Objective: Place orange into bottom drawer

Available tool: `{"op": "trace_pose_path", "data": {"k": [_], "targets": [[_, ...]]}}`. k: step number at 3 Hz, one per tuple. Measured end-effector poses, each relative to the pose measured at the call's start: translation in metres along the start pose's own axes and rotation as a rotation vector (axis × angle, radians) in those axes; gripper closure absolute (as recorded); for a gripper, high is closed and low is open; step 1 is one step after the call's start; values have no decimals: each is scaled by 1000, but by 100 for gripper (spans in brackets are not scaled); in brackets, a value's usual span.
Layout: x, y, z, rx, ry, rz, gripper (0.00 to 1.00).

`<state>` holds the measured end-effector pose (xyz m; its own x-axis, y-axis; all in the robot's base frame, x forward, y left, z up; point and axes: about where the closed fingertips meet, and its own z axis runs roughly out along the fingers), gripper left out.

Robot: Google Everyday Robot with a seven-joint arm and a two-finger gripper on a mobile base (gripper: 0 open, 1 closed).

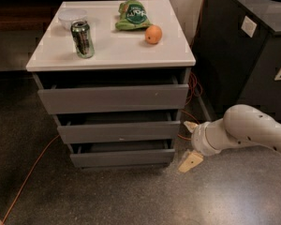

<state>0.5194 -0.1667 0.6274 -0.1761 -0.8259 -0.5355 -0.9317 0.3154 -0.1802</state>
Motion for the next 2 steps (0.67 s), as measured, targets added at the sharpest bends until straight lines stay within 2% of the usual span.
{"op": "trace_pose_path", "data": {"k": [1, 2], "targets": [[-2, 11, 44, -58, -55, 21, 0], [-5, 21, 107, -109, -124, 16, 0]]}}
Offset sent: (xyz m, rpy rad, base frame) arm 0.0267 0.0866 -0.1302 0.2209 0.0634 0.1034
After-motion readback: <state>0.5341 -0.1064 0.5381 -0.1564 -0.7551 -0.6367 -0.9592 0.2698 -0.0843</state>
